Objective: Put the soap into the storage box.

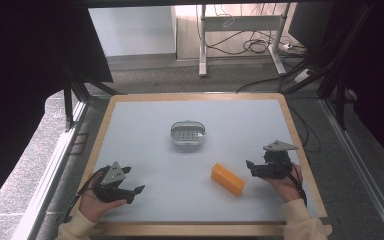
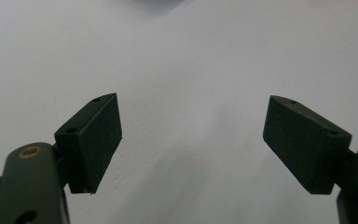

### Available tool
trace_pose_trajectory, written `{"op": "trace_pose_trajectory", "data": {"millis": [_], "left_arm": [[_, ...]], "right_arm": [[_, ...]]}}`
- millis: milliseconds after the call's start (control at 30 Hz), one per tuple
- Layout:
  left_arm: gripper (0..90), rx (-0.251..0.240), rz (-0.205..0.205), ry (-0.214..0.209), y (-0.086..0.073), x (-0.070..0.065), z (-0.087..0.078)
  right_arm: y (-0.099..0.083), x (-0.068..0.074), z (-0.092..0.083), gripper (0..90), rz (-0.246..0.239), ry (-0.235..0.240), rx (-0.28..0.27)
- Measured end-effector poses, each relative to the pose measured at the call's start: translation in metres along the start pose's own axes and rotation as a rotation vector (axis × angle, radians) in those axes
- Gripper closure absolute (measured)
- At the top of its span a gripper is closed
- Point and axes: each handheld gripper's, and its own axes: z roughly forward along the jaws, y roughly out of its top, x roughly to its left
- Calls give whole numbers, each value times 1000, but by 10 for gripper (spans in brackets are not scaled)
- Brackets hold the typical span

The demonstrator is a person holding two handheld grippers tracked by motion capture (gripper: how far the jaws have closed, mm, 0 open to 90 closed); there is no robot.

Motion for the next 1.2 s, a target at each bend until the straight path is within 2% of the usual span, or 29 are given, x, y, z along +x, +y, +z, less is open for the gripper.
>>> {"op": "trace_pose_trajectory", "data": {"millis": [133,267,467,567,633,667,767,967,1200], "left_arm": [[193,5,3,2,0,0,0],[191,-5,8,-4,-1,-3,-2],[190,-12,10,-15,-2,-3,-5],[190,-19,-6,-21,-2,-2,-6],[190,-24,-22,-23,-2,-1,-6],[189,-22,-30,-22,-2,-1,-5],[189,-18,-36,-26,-2,-1,-4],[188,-13,-31,-25,-2,-3,-4],[187,-6,-31,-24,-2,-4,-4]], "right_arm": [[-3,2,-2,160,-19,-3,23],[-2,1,-8,182,3,-2,17],[2,5,-15,191,-1,-1,6],[2,6,-15,191,-9,1,4],[2,6,-13,201,-16,9,15],[0,5,-11,210,-39,7,32],[-1,4,-10,212,-41,14,47],[-1,1,-14,218,-30,9,43],[6,3,-28,223,-39,8,16]]}}
